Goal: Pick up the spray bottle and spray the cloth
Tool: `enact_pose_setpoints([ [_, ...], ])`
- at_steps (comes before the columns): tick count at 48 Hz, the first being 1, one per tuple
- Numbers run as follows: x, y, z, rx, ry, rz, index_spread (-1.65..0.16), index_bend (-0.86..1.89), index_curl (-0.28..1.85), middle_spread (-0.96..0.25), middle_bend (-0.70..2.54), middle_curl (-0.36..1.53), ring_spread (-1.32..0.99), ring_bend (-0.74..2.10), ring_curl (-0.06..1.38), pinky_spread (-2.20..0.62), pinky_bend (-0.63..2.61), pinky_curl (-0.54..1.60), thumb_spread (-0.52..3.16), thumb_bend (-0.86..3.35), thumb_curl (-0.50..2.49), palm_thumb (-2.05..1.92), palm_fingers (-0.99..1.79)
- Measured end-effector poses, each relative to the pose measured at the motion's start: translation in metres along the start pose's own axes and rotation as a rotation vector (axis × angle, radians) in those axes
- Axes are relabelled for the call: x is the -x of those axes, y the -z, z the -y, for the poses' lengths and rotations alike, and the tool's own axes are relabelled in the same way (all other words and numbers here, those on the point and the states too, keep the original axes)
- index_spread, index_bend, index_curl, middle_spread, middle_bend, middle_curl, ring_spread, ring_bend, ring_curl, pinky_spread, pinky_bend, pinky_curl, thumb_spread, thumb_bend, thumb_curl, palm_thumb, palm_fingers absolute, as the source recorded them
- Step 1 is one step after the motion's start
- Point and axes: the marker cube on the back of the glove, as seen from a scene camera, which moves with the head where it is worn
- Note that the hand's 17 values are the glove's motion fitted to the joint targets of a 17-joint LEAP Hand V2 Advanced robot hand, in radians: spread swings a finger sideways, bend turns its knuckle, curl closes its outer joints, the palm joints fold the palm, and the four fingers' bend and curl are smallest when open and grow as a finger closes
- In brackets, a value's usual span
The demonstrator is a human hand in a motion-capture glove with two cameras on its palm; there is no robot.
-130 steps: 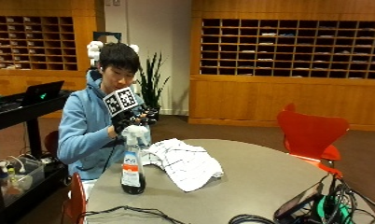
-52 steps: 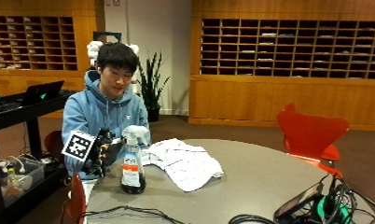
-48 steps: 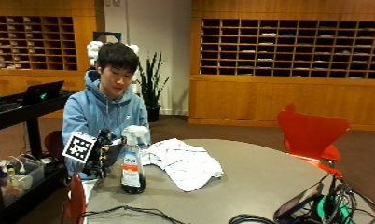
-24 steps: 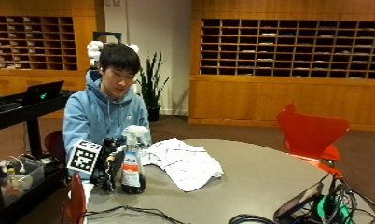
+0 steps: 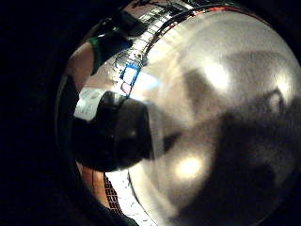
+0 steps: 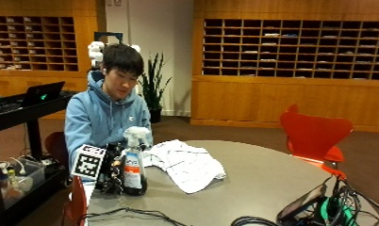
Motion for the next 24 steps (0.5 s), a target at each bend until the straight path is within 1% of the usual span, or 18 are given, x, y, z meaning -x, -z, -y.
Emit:
enact_pose_setpoints([
  [6,-0.001,-0.003,0.003,0.022,0.002,-0.003,-0.20,0.12,0.18,0.09,0.23,0.35,0.15,0.55,0.30,0.25,0.60,0.34,0.99,-0.03,0.32,0.51,0.28],
  [14,-0.003,-0.007,0.012,-0.012,0.013,-0.016,-0.24,0.21,0.23,0.07,0.06,0.27,0.03,0.72,0.34,0.20,0.59,0.33,0.94,-0.01,0.33,0.56,0.53],
  [15,-0.002,-0.007,0.013,-0.009,0.014,-0.018,-0.24,0.14,0.22,0.01,0.29,0.34,0.02,0.67,0.32,0.19,0.54,0.32,0.93,-0.01,0.33,0.57,0.64],
  [17,-0.001,-0.008,0.015,-0.001,0.013,-0.021,-0.25,0.16,0.23,-0.02,0.30,0.34,-0.03,0.68,0.32,0.15,0.51,0.31,0.91,0.00,0.34,0.61,0.78],
  [24,0.000,-0.011,0.019,-0.011,0.027,-0.011,-0.26,0.17,0.28,-0.09,0.32,0.36,-0.13,0.65,0.34,0.03,0.42,0.30,0.87,0.02,0.36,0.76,1.03],
])
